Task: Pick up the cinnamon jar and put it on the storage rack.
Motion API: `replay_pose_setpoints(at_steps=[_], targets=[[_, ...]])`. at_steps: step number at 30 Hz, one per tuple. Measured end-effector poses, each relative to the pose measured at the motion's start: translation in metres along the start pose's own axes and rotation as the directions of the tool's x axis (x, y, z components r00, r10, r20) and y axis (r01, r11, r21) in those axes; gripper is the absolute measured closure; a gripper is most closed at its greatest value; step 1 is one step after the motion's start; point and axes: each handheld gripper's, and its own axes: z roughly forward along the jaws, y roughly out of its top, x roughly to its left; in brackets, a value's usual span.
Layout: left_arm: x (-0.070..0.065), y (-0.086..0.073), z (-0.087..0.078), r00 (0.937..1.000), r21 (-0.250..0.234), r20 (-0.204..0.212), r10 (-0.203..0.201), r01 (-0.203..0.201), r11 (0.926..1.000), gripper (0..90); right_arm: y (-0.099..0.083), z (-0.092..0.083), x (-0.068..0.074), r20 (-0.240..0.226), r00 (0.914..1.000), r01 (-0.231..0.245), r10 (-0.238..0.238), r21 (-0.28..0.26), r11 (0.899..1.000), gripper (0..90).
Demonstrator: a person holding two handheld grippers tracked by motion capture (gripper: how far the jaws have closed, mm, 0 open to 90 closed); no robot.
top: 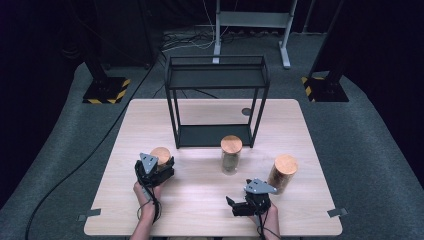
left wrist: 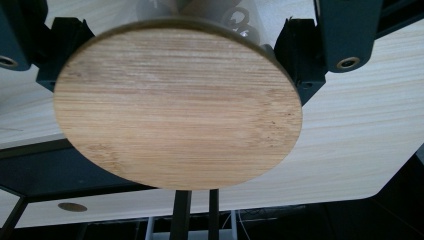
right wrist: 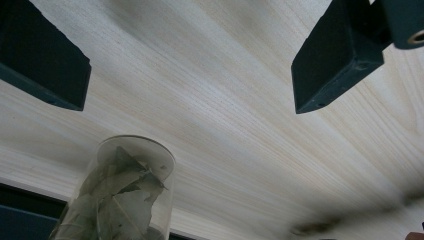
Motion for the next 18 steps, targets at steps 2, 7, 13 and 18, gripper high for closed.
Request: replay_pose_setpoints(at_steps=[2,7,13,18], targets=[[-0.0009,0.0004,0.0005,1.0,0.0,0.001,0.004,-0.004,1.0,24.9,-0.0001,-0.0002,0.0,0.0,1.0,0.001,-0.001,-0.002,1.0,1.9],[-0.0029,0.0021,0.0018,1.0,-0.003,0.002,0.005,-0.005,1.0,24.9,-0.0002,-0.0004,-0.0001,-0.001,1.0,0.0,0.0,-0.005,1.0,1.9],[-0.0051,0.0047,0.0035,1.0,-0.006,0.004,0.007,-0.007,1.0,24.9,-0.0003,-0.0006,0.0,-0.002,1.0,0.002,-0.002,-0.007,1.0,1.8],[-0.0085,0.0069,0.0053,0.9999,-0.008,0.007,0.01,-0.01,0.9999,24.9,-0.0004,-0.0009,0.0001,0.0,1.0,0.003,-0.003,-0.01,1.0,1.7]])
